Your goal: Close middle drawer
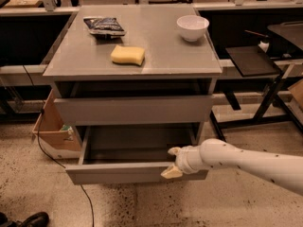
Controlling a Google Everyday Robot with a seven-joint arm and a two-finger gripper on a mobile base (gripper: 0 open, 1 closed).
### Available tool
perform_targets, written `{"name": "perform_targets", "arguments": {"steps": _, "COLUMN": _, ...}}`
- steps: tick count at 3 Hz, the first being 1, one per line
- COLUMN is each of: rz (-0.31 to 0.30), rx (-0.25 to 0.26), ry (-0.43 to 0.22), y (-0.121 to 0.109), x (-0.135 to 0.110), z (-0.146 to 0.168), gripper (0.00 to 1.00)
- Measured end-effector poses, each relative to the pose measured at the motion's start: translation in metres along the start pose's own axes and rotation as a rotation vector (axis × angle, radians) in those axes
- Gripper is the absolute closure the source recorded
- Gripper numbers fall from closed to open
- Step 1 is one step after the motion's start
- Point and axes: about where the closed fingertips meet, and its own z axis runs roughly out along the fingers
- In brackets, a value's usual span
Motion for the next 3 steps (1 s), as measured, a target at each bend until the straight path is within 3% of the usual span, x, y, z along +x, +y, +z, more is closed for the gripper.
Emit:
{"name": "perform_targets", "arguments": {"steps": 1, "rz": 0.000, "rx": 0.034, "ry": 0.008, "y": 0.005, "x": 0.006, "z": -0.032, "gripper": 0.00}}
{"name": "perform_targets", "arguments": {"steps": 2, "rz": 0.035, "rx": 0.016, "ry": 0.051, "y": 0.028, "x": 0.030, "z": -0.055, "gripper": 0.15}}
{"name": "perform_targets", "arguments": {"steps": 3, "rz": 0.080, "rx": -0.028, "ry": 0.079, "y": 0.061, "x": 0.053, "z": -0.065, "gripper": 0.38}}
